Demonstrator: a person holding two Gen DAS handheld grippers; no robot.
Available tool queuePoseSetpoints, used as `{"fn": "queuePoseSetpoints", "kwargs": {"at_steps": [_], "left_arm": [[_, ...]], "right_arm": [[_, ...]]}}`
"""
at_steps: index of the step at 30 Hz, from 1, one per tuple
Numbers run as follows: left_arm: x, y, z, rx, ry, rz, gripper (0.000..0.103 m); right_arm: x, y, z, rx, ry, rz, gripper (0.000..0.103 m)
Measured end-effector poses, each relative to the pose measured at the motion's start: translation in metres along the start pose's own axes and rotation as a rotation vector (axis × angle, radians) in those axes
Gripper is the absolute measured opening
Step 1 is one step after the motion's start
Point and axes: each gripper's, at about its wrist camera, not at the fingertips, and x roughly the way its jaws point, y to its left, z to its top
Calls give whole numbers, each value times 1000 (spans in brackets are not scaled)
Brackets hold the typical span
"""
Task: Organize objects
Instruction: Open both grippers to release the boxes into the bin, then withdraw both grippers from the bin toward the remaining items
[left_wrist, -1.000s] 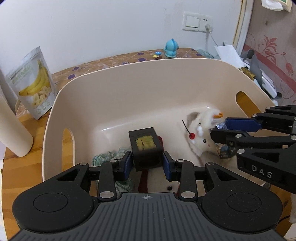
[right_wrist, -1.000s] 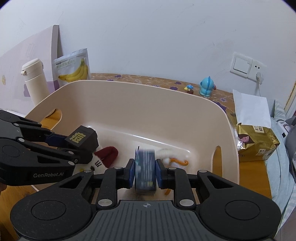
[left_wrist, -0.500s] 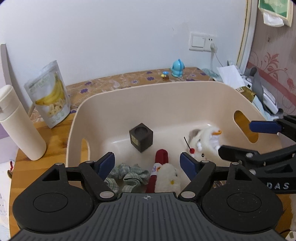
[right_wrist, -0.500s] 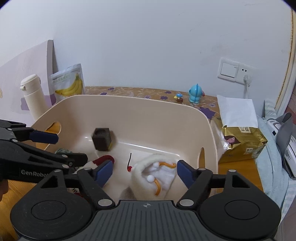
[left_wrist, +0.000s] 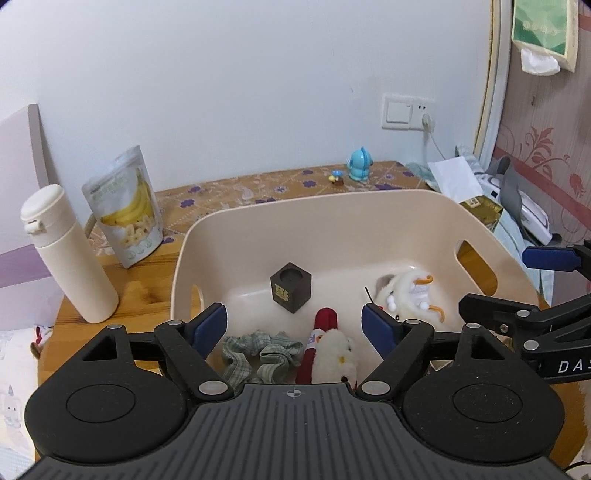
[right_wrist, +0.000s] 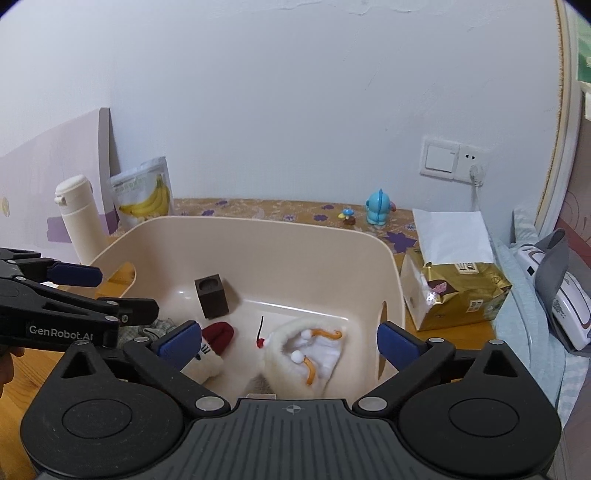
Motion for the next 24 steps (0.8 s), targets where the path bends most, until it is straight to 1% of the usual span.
{"fn": "queuePoseSetpoints", "kwargs": {"at_steps": [8,10,15,24], "left_arm": [[-24,-7,-10,1,-30,12,83],[-29,-9,-15,-2,-33,16,85],[-40,-8,-27,-19,-42,21,87],[-48,-14,-50,-26,-38,32,88]], "right_arm": [[-22,-7,-9,21,-29,-14,103],[-27,-9,-12,24,-32,-13,103],[-38,-14,-20,22,-26,-8,103],[-55,-22,-43,12,-21,-34,103]]}}
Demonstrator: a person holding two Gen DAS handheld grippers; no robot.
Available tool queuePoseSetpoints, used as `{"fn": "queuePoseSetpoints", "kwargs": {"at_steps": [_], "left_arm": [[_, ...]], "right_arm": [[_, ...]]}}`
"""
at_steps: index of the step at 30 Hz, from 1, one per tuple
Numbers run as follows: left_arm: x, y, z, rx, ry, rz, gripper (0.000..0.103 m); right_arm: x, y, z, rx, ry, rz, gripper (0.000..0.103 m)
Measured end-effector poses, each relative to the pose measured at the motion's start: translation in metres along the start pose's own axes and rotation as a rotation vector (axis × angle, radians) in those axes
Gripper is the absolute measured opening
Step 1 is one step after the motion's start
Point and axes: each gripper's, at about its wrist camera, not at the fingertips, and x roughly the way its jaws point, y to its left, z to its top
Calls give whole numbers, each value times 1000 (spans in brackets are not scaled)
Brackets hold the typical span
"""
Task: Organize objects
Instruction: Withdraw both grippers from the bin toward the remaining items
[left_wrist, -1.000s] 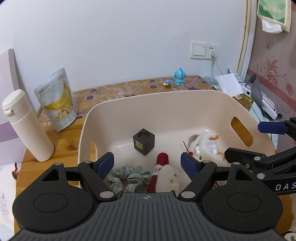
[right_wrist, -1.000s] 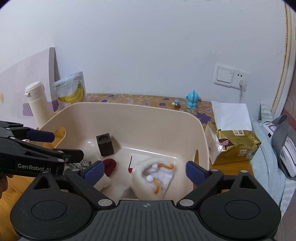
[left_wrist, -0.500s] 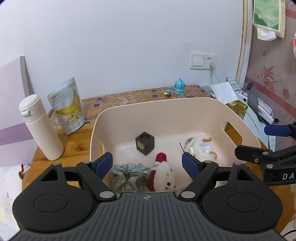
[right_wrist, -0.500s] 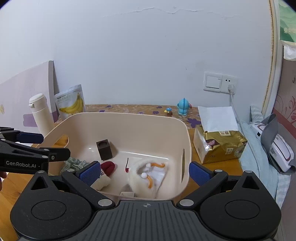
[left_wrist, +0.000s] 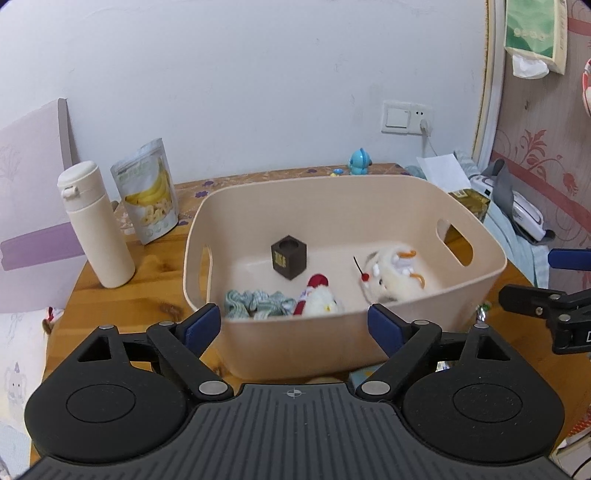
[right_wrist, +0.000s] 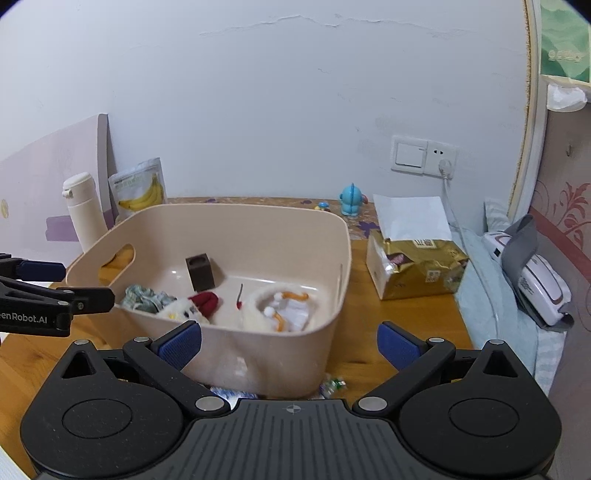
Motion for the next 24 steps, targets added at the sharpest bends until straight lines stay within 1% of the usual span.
{"fn": "queuePoseSetpoints", "kwargs": {"at_steps": [5,11,24], "left_arm": [[-5,-2,-15,-12,-2,-6,88],[-7,-2,-33,-21,14,-6,88],[-4,-3,-62,-18,59,-18,88]], "right_arm": [[-9,-5,-13,-16,4,-17,103],[-11,-7,-30,-44,35,-39,103],[-6,-11,-65,-52,75,-54,103]]}}
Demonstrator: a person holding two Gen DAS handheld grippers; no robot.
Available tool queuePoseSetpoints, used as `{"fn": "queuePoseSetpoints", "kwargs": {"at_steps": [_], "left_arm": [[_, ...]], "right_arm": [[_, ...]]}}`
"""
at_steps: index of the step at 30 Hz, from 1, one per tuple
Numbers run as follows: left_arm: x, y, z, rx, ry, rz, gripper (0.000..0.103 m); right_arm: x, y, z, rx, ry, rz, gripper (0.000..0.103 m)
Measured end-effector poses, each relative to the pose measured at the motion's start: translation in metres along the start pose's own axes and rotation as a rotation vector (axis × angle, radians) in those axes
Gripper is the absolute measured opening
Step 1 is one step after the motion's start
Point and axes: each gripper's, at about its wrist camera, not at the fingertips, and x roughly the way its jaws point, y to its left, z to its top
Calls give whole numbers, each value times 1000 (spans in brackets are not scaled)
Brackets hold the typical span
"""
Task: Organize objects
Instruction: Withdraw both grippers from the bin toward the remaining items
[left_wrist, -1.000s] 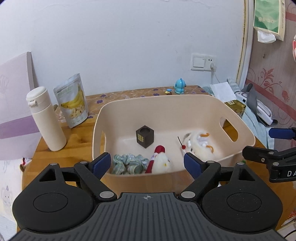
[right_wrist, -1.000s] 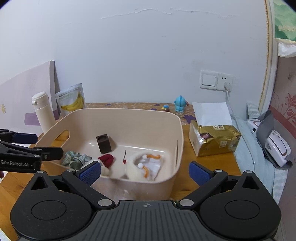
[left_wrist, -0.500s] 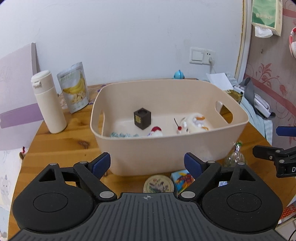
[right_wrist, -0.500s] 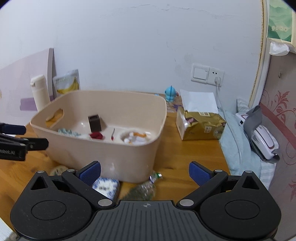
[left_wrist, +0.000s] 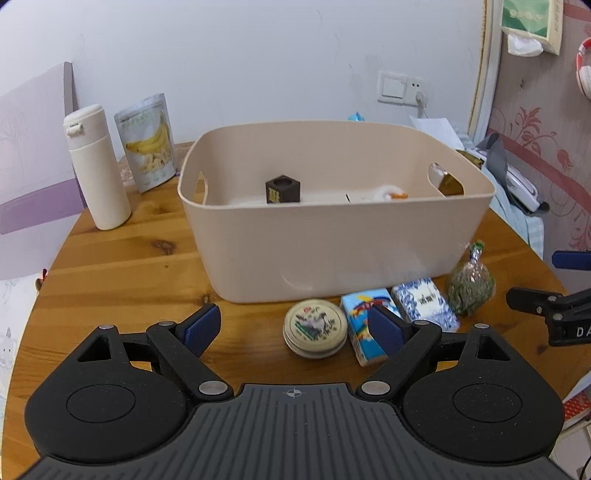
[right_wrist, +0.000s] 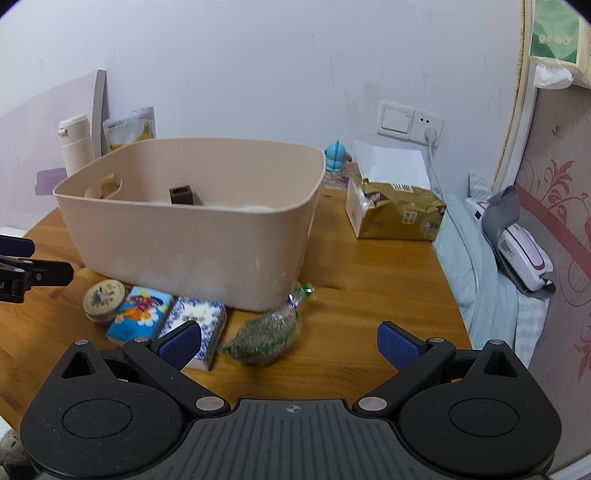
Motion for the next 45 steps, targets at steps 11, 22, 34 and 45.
{"fn": "queuePoseSetpoints", "kwargs": {"at_steps": [11,22,34,45], "left_arm": [[16,-16,-21,44,67,-18,88],[44,-10,-23,7,130,-10,88],[55,-7,-18,33,176,-43,88],[70,0,-18,17,187,-7,89]], "right_arm": [[9,-13,-16,12,39,-20,103],[27,-22,-27,19,100,-22,103],[50,-13,-20,30,121,28,103],[67,-5,-16,32,140,57,103]]}}
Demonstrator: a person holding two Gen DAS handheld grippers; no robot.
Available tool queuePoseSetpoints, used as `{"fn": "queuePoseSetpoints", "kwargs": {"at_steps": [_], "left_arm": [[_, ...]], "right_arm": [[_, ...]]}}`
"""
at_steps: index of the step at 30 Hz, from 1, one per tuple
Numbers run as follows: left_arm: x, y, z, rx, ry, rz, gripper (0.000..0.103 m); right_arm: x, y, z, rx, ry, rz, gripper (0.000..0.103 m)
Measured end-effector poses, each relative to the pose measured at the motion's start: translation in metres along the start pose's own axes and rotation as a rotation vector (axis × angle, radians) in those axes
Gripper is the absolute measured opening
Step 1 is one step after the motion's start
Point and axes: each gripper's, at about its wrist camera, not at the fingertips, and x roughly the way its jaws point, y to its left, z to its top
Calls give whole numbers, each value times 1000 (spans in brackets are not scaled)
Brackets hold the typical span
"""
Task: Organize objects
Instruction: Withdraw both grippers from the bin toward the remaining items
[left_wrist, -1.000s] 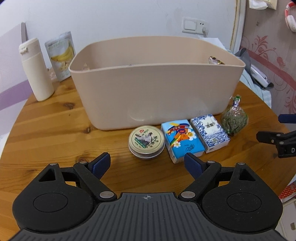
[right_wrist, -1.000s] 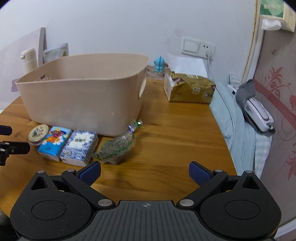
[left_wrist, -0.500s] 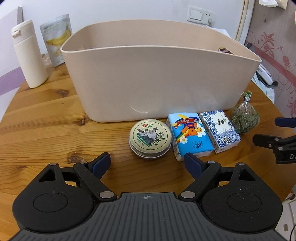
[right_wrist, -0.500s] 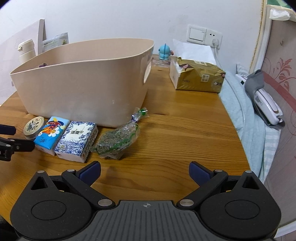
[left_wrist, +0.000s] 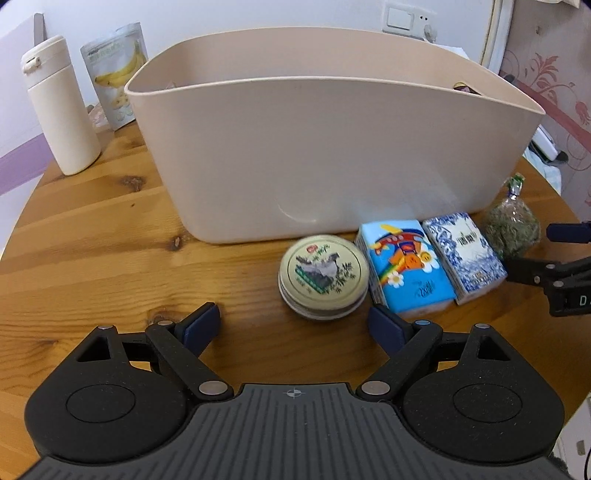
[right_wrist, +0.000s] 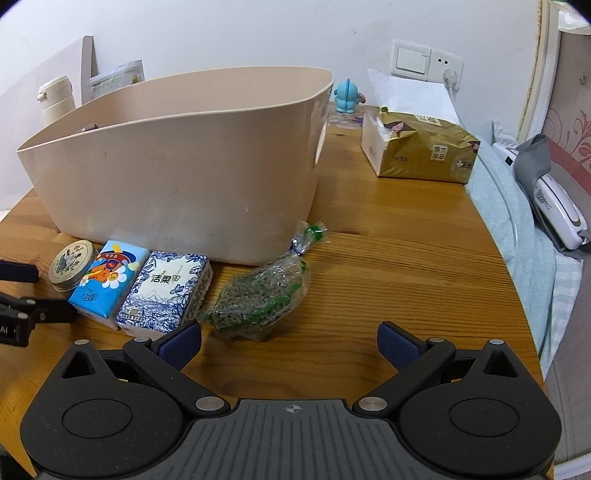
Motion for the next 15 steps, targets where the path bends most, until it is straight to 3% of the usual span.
{"fn": "queuePoseSetpoints", "kwargs": {"at_steps": [12,15], "left_arm": [[15,-1,11,-12,-63,12,90],[17,0,14,-3,-72,3,79]], "right_arm": [[16,3,8,9,18,-21,102],[18,6,12,4,7,-30,92]]}}
